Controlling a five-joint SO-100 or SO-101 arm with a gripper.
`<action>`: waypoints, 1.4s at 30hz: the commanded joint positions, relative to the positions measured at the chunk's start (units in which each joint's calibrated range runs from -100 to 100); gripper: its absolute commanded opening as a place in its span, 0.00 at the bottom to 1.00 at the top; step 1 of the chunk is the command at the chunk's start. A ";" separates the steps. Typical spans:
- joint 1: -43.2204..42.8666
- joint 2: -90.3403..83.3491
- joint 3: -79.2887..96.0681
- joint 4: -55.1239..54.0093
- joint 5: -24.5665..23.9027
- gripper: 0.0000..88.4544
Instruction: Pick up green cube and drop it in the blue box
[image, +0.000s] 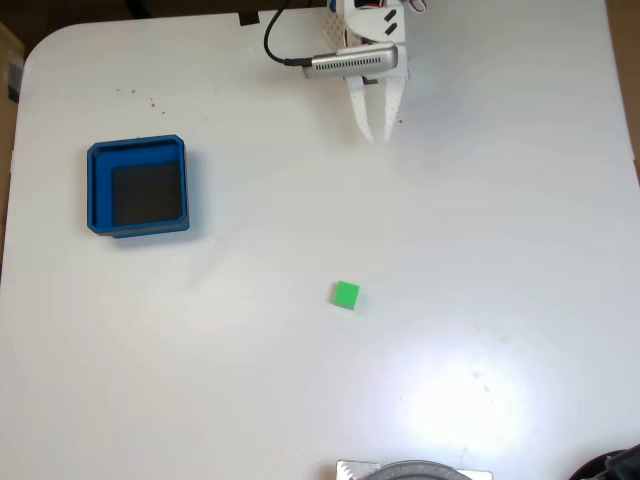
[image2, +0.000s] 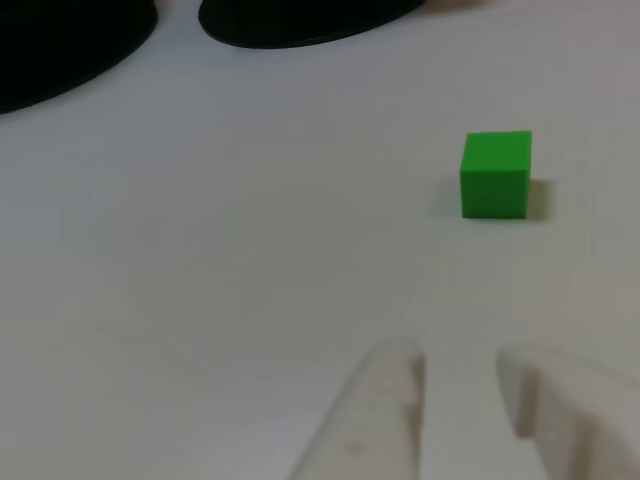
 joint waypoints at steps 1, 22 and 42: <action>2.43 -0.83 0.27 -1.34 -0.05 0.03; 2.73 21.49 -20.29 -2.23 -0.15 0.03; 2.73 66.14 -61.31 -2.23 -0.20 0.03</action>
